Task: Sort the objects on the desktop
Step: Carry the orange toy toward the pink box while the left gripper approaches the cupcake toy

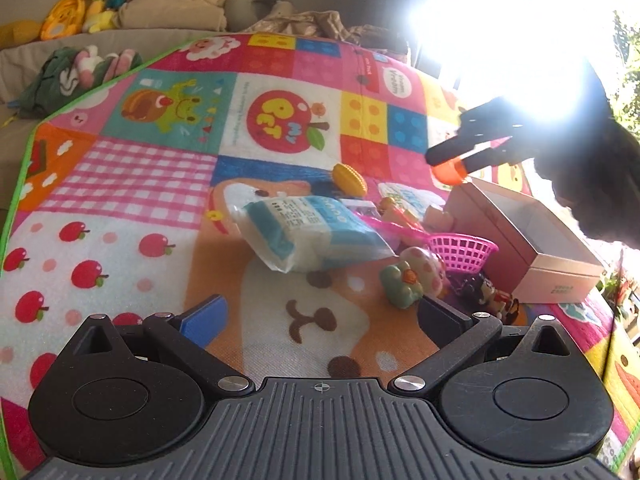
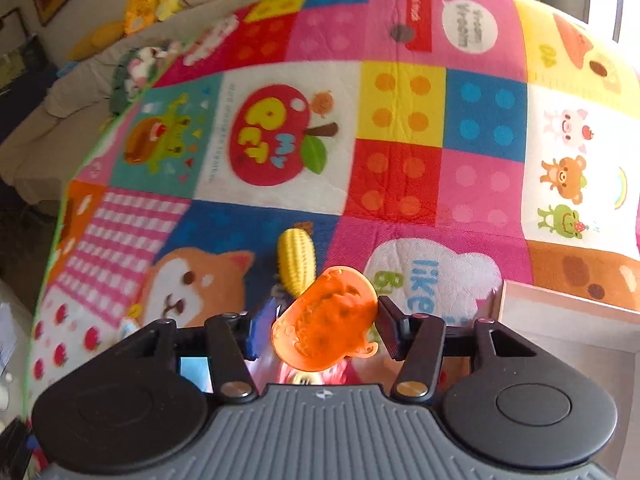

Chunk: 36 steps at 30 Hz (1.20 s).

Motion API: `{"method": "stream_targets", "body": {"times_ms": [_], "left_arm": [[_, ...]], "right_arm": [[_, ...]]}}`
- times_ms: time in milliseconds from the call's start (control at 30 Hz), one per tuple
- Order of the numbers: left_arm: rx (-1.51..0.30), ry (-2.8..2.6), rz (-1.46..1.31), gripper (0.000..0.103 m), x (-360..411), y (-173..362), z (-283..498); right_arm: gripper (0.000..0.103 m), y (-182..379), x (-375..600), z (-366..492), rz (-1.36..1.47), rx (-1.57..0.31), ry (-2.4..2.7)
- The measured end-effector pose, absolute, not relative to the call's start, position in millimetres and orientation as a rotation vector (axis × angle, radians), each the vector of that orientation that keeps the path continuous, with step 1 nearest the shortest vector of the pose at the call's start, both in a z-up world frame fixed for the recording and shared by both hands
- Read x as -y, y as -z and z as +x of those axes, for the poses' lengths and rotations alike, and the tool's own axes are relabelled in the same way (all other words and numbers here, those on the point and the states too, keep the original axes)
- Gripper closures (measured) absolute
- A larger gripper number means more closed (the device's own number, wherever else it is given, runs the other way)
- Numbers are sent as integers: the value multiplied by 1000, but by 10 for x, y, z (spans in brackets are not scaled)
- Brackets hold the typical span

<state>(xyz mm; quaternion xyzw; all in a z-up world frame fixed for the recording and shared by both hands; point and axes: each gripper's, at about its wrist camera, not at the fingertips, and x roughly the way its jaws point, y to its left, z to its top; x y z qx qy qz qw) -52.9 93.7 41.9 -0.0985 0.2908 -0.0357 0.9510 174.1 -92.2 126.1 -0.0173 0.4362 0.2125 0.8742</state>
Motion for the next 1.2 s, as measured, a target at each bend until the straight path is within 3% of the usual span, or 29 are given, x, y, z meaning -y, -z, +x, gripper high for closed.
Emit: {"method": "stream_targets", "body": {"times_ms": [200, 367, 533, 600, 700, 1200], "left_arm": [[-590, 155, -67, 0, -551, -501, -738], [-580, 201, 23, 0, -250, -581, -961], [-634, 184, 109, 0, -33, -489, -1041], [-647, 176, 91, 0, -35, -466, -1037], [-645, 141, 81, 0, -61, -468, -1015], [-611, -158, 63, 0, -761, -624, -974]], "right_arm": [[48, -1497, 1561, 479, -66, -799, -464], [48, -1192, 1931, -116, -141, -758, -358], [48, -698, 2134, -316, -47, -828, -343], [43, -588, 2181, -367, -2, -821, -341], [33, -519, 2227, -434, 45, -785, -319], [24, -422, 2171, -528, 24, -740, -308]]}}
